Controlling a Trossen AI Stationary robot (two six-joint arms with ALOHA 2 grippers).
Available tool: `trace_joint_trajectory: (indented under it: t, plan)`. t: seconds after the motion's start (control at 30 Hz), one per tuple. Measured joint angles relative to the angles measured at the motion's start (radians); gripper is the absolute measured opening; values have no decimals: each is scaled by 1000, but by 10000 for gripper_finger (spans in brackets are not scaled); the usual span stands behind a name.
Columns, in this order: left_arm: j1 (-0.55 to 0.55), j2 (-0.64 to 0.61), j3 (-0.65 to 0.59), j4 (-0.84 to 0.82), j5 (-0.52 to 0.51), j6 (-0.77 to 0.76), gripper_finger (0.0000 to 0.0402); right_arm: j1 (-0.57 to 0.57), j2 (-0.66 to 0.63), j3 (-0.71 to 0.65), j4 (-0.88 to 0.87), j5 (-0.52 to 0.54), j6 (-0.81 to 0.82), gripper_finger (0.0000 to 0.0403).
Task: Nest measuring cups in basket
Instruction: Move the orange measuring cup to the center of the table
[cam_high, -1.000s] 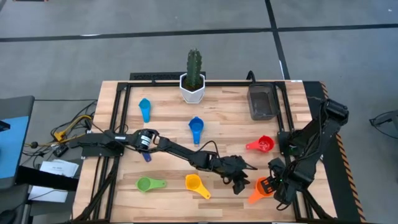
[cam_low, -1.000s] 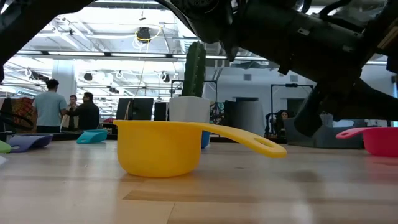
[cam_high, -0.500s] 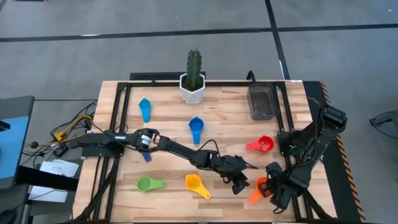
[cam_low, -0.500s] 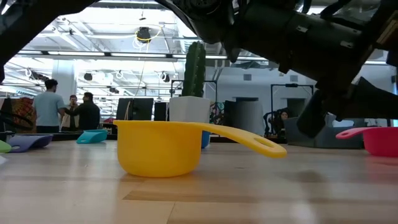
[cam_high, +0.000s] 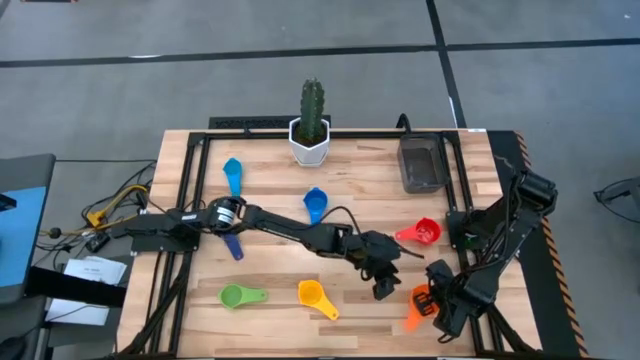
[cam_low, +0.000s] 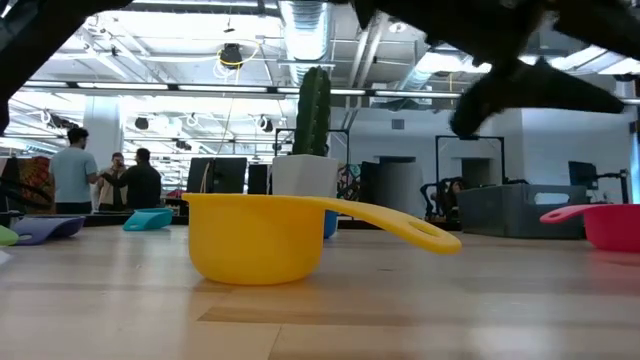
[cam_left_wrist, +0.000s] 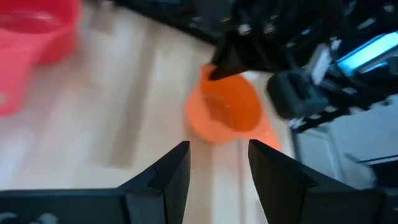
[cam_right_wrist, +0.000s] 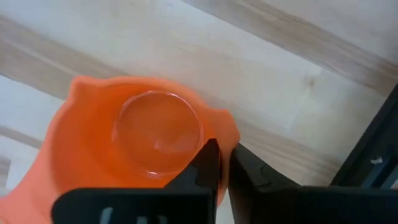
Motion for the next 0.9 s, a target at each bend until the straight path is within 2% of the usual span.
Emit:
trace_joint_trajectory:
  t: [0.17, 0.27, 0.53, 0.73, 0.9]
  plan:
    - [4, -57, 0, -112, -58, 35, 151, -7, 1, 0, 11, 13, 0, 25]
    - [3, -92, 0, -182, -87, 35, 151, -25, 1, 16, 20, 57, -2, 10]
    - [-13, -159, 0, -367, -141, 22, 151, -146, 2, 103, -52, 184, -95, 17]
    - [-32, -150, -14, -372, -147, -37, 151, -200, 2, 211, -213, 289, -155, 9]
    - [-25, -147, -15, -334, -145, -53, 151, -255, 2, 236, -216, 350, -237, 17]
